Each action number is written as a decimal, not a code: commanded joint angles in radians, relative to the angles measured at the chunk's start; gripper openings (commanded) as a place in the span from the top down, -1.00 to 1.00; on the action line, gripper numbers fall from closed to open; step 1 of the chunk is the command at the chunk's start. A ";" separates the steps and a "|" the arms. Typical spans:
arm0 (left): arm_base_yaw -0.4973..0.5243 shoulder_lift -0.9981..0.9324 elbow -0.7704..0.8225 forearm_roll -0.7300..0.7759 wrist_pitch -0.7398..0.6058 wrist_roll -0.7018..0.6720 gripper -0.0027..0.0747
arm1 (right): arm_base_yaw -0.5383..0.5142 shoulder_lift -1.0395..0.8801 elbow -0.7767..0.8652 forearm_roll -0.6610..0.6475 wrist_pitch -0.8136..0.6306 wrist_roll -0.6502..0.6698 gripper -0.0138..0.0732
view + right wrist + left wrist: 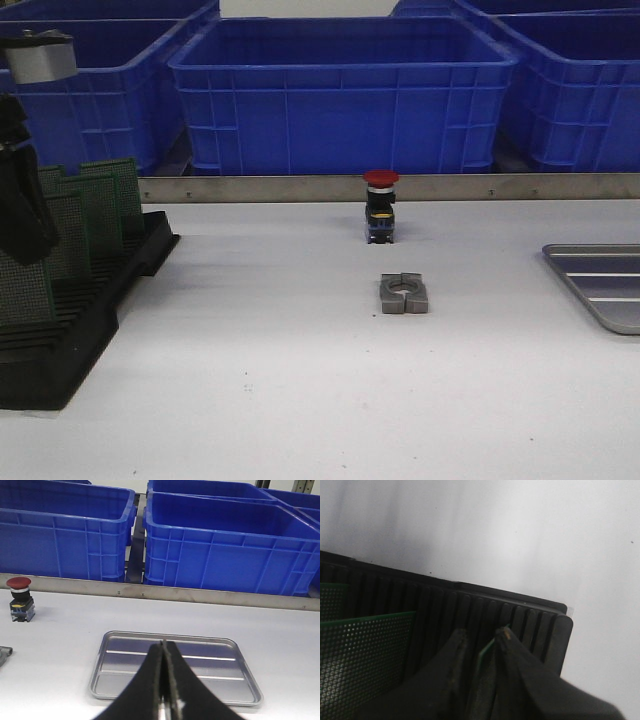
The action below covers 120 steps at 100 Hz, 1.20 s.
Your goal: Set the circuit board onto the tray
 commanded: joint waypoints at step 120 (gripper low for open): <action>-0.191 -0.085 -0.187 -0.781 0.171 -0.017 0.98 | -0.006 -0.023 -0.001 -0.009 -0.072 -0.002 0.82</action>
